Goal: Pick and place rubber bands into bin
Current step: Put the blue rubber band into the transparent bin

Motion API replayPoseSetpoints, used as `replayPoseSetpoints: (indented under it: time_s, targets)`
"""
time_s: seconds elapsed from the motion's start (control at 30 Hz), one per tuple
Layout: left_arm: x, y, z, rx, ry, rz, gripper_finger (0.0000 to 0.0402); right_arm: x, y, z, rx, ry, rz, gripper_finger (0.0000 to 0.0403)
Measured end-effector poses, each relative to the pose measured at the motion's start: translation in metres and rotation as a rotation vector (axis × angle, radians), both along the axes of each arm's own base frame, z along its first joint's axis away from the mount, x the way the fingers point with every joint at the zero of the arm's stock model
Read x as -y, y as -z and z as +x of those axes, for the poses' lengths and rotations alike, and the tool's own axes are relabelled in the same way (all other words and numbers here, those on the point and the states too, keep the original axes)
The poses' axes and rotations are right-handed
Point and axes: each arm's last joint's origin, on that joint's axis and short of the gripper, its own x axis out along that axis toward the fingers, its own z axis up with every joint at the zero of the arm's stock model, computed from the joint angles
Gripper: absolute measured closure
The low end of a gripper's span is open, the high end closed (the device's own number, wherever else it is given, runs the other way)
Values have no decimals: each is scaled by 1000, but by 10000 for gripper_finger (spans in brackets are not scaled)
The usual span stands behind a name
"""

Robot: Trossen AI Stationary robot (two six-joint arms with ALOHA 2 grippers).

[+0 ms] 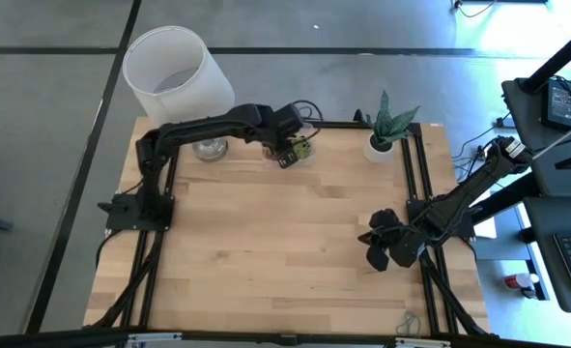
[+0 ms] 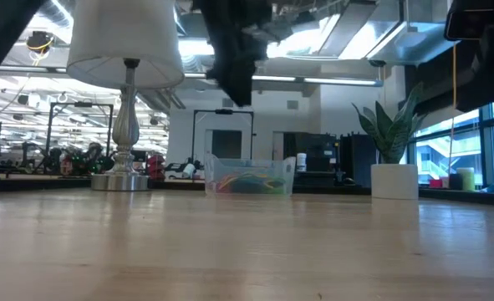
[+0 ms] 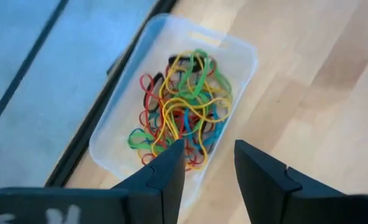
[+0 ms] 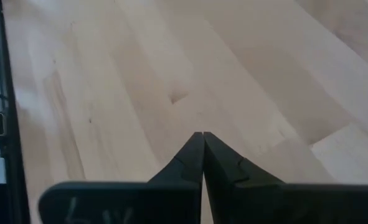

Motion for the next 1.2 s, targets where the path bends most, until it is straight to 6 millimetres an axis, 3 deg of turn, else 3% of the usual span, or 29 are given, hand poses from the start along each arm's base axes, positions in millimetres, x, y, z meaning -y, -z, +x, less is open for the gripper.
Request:
replayPoseSetpoints:
  time_s: [0.23, 0.5, 0.63, 0.77, 1.0, 1.2]
  targets:
    - [36, -27, -13, 2, 99, 28, 269, 0, 0, 0, -10, -58, -57, 391]
    - [69, -20, -45, -327, -4, -44, 269, 0, 0, 0, -12, -97, -92, 391]
    - [93, 1, -55, -468, 45, -49, 268, 0, 0, 0, -16, -130, -123, 391]
    - [113, 29, -63, -449, 107, -29, 269, 0, 0, 0, -16, -131, -125, 391]
    - [137, 84, -92, -264, 182, -12, 270, -1, 0, 1, -4, -128, -113, 391]
    - [143, 106, -131, -23, 305, -86, 270, -1, -1, 1, 1, -124, -106, 391]
